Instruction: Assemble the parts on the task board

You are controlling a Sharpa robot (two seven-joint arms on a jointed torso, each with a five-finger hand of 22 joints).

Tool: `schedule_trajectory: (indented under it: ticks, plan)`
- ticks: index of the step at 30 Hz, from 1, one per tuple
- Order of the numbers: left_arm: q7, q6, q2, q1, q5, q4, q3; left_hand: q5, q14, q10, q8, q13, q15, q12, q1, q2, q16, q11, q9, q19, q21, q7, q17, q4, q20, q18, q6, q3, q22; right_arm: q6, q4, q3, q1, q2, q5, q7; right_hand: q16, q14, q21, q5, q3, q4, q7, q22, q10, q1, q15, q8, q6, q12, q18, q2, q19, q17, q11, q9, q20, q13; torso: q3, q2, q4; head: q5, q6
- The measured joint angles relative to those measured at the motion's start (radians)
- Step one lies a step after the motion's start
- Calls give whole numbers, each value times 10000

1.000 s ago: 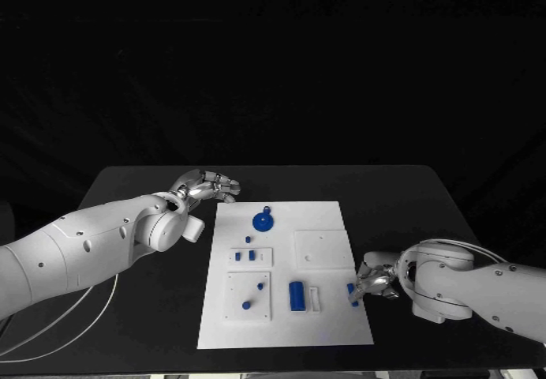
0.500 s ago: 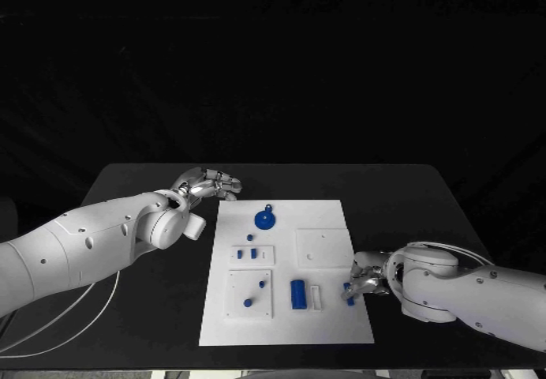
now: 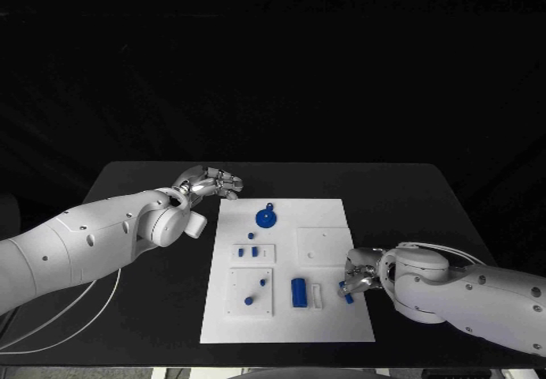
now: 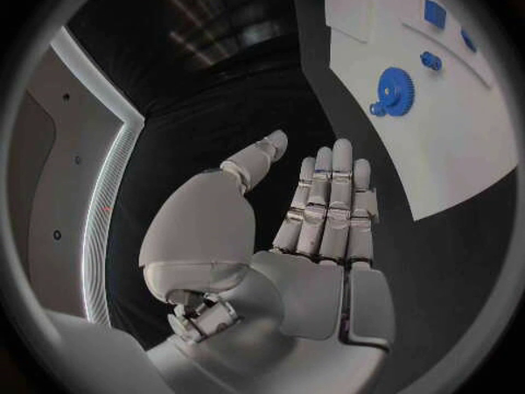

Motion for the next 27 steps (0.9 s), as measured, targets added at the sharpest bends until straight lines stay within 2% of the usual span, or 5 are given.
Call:
schedule_trajectory:
  ticks: [10, 21, 22, 25, 27]
  plan:
    - [-14, 13, 0, 0, 0, 3, 0, 0, 0, 0, 0, 1, 0, 0, 0, 0, 0, 0, 1, 0, 0, 0, 9, 0, 0, 0, 0, 0, 8, -157, 8, 1, -6, -33, 348, 32, 0, -2, 51, 641, 520, -471, -15, 0, 16, 245, 4, -2, -15, -8, -4, 110, 17, 0, 21, -17, 53, 48, 0, -6, -4, 15, -26]
    - [-27, 20, 4, 0, 0, 0, -1, 0, 0, 0, 0, 1, 0, 0, 0, 0, -39, 0, 2, 0, 0, 0, 8, 0, 0, 0, 0, 0, 7, -1238, 118, -50, -63, -252, 2478, 191, 1, -1, 96, 280, 690, -280, 21, 0, 70, 88, 9, -566, 22, -9, -3, 283, 51, -12, -1, -244, 91, 81, 3, -5, -4, 56, -30]
    - [-28, 20, 3, 0, 0, -1, -1, 0, 0, 0, 0, 1, 0, 0, 0, 0, -39, 0, 2, 0, 0, 0, 14, 0, 0, 0, 0, 0, 7, -1363, 160, -59, -76, -279, 2712, 220, 1, -2, 95, 280, 665, -254, 21, 0, 69, 87, 9, -566, 22, -9, -2, 282, 51, -11, -1, -502, 91, 82, 4, -5, -4, 58, -30]
    - [-29, 20, 3, 0, 0, -3, -2, 0, 0, 0, 0, 1, 0, 0, 0, 0, -39, 0, 2, 0, 0, 0, 18, 0, 0, 0, 0, 0, 8, -1720, 324, -80, -100, -313, 3497, 321, 1, 5, 95, 281, 607, -201, 20, 0, 74, -37, 2, -531, 23, -9, 0, 238, 50, -11, -5, -2350, 91, 86, 4, -5, -4, 62, -32]
    - [-30, 21, 4, 0, 0, -3, -2, 0, 0, 0, 0, 1, 0, 0, 0, 0, -39, 0, 1, 0, 0, 0, 18, 0, 0, 0, 0, 0, 15, -1884, 411, -99, -112, -288, 3985, 389, 1, 26, 95, 276, 571, -218, 20, 0, 106, -93, -18, -536, 22, -7, 39, 181, 38, -11, -37, -2536, 104, 93, 4, -5, -5, 62, -37]
